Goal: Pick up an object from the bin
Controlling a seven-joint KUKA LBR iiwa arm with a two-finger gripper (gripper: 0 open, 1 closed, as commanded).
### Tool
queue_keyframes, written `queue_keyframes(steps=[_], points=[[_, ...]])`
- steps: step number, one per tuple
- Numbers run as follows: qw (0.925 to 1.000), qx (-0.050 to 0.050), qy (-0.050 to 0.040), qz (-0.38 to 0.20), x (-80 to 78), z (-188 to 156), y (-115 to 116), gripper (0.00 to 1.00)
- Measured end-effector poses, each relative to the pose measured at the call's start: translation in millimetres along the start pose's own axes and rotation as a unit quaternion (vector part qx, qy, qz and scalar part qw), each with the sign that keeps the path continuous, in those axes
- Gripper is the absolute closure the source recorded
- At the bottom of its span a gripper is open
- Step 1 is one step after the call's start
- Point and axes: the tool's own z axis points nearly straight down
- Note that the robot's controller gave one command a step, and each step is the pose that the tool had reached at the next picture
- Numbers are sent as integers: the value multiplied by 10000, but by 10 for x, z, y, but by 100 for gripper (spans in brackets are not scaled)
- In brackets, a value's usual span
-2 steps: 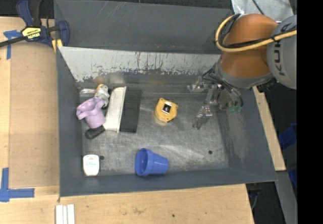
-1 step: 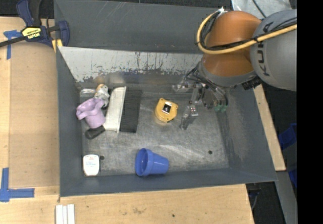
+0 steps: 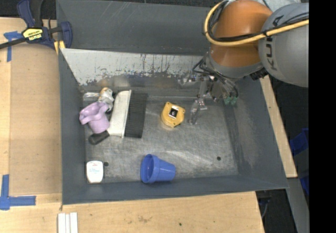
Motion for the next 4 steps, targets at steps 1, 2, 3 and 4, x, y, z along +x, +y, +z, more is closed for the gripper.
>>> queue_keyframes(steps=[1,2,3,4], points=[[9999,-1,-24,155,-66,617,85,0],[9998,14,-60,-163,3,859,152,100],[9998,14,-61,-165,2,859,153,100],[9999,9,-32,-164,14,830,154,100]])
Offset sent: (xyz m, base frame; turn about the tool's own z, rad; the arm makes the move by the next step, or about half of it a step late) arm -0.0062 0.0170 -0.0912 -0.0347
